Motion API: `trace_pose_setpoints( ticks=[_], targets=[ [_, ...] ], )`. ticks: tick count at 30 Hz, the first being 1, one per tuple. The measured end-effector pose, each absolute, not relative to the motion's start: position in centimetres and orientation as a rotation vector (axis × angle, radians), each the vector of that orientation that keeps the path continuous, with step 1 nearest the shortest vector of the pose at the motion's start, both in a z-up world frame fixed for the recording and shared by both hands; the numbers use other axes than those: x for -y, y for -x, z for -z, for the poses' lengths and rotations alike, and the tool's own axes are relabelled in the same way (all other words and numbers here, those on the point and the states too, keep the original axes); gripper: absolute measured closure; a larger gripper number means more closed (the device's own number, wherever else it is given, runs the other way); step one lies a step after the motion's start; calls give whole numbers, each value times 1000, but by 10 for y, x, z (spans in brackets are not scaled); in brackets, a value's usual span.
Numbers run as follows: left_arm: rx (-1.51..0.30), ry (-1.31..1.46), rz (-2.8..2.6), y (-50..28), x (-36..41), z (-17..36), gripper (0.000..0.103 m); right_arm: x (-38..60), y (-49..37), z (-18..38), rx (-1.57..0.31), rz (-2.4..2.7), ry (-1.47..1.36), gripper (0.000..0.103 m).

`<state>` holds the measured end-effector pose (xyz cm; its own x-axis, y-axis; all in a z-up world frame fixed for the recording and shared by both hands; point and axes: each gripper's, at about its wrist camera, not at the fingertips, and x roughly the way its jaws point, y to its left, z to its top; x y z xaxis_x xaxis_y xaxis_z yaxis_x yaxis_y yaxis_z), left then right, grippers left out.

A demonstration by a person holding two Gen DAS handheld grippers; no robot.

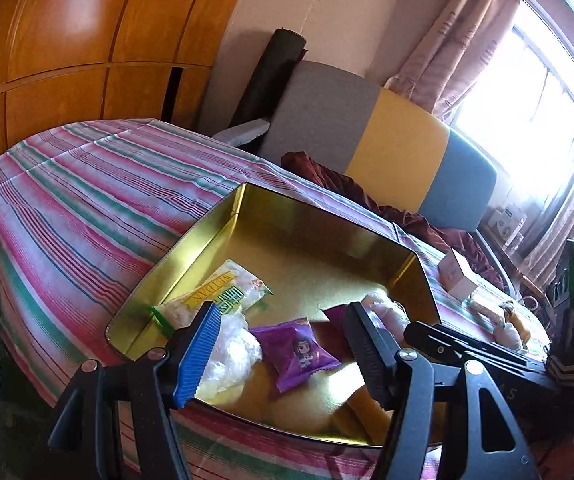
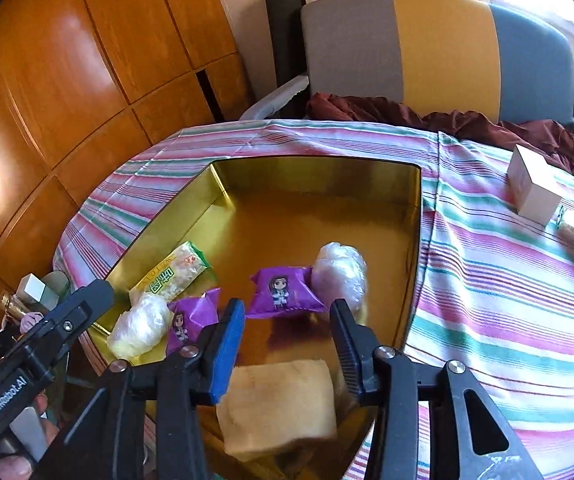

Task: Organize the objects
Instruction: 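Move the right tool back and grasp the white rolled sock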

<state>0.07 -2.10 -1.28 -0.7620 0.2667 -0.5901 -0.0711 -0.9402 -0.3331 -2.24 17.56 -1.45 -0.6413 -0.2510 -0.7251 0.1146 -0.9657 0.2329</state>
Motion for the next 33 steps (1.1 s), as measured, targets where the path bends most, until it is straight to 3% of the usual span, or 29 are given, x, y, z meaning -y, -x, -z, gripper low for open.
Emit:
trace_pose_setpoints(
  ticks=[18,33],
  targets=[
    [245,946,-2609,-17,-24,12,38,-247,-16,17,175,2860,-1238,34],
    [47,894,-2378,-53,-110,4,37,-402,-39,59,128,3124,-1476,34]
  ],
)
